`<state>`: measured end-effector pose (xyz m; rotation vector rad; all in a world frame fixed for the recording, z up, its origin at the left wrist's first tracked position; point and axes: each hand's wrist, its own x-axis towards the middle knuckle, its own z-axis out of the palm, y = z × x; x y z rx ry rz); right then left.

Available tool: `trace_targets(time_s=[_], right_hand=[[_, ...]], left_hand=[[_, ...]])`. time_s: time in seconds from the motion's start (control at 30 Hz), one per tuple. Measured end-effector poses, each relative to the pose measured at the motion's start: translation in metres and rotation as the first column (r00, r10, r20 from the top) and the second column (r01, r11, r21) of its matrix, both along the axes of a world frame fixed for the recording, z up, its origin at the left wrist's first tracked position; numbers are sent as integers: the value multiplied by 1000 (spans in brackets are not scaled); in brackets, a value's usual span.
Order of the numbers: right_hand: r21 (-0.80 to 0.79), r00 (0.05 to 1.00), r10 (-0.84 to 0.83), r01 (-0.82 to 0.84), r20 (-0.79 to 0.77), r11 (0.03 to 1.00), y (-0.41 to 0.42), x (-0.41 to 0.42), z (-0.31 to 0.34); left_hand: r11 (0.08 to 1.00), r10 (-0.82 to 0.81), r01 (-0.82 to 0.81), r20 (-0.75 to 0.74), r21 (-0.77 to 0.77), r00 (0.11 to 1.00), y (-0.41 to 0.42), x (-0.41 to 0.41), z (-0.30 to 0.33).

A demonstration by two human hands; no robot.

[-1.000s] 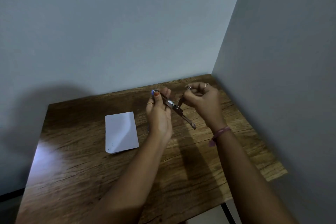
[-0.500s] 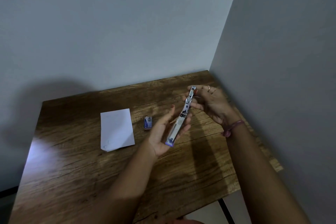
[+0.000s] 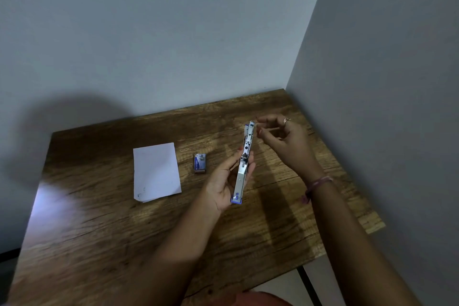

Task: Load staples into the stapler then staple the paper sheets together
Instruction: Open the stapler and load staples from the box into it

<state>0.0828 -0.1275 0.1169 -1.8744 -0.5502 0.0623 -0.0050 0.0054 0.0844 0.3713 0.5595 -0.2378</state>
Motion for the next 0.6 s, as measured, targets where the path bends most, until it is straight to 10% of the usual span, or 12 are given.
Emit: trace_targets(time_s=[0.33, 0.6], right_hand=[[-280, 974, -5, 70, 225, 957, 4, 2, 3], [-337, 994, 2, 37, 113, 941, 2, 4, -4]], left_hand=[[1000, -5, 5, -29, 8, 1000, -3, 1, 0], [997, -13, 16, -52, 72, 999, -5, 0, -3]])
